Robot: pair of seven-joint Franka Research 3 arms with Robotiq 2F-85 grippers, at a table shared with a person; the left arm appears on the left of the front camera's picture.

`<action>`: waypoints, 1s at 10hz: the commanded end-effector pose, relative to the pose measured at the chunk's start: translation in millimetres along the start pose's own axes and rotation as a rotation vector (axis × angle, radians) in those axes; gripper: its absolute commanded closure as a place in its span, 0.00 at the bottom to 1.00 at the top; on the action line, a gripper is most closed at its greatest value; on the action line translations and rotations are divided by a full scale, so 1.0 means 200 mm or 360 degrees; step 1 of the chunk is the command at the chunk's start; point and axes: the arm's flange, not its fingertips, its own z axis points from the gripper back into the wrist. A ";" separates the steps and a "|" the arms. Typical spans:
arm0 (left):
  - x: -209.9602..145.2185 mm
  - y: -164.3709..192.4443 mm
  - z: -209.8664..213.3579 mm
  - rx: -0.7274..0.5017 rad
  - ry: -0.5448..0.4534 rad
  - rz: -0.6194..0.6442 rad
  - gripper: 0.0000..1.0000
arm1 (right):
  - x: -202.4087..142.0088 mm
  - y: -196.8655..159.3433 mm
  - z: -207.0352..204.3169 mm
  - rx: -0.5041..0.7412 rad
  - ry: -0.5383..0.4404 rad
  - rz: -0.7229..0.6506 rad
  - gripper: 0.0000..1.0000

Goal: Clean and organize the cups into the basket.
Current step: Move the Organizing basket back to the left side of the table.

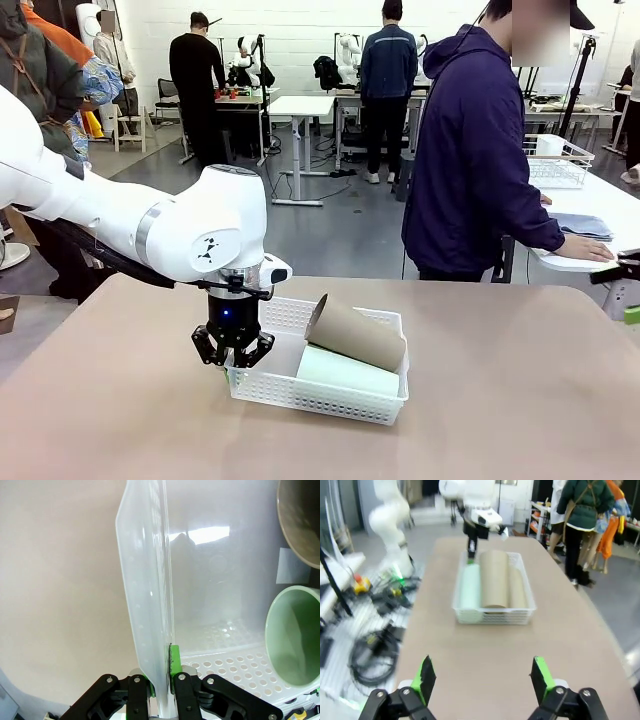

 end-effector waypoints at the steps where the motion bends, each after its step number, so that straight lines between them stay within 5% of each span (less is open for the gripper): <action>1: 0.00 0.00 0.01 -0.0002 -0.0009 0.0004 1.00 | -0.10 0.11 0.27 0.0114 -0.0169 -0.0550 0.00; 3: 0.00 0.00 0.01 -0.0002 -0.0009 0.0004 1.00 | -0.21 0.23 0.41 0.0198 -0.0137 -0.1062 0.00; 5: 0.00 0.00 0.01 -0.0002 -0.0009 0.0004 1.00 | -0.28 0.33 0.53 0.0342 -0.0287 -0.1386 0.00; 7: 0.00 0.00 0.01 -0.0002 -0.0009 0.0004 1.00 | -0.33 0.34 0.57 0.0328 -0.0427 -0.1524 0.00; 10: 0.00 0.00 0.01 -0.0002 -0.0009 0.0004 1.00 | -0.41 0.35 0.60 0.0287 -0.0391 -0.1591 0.00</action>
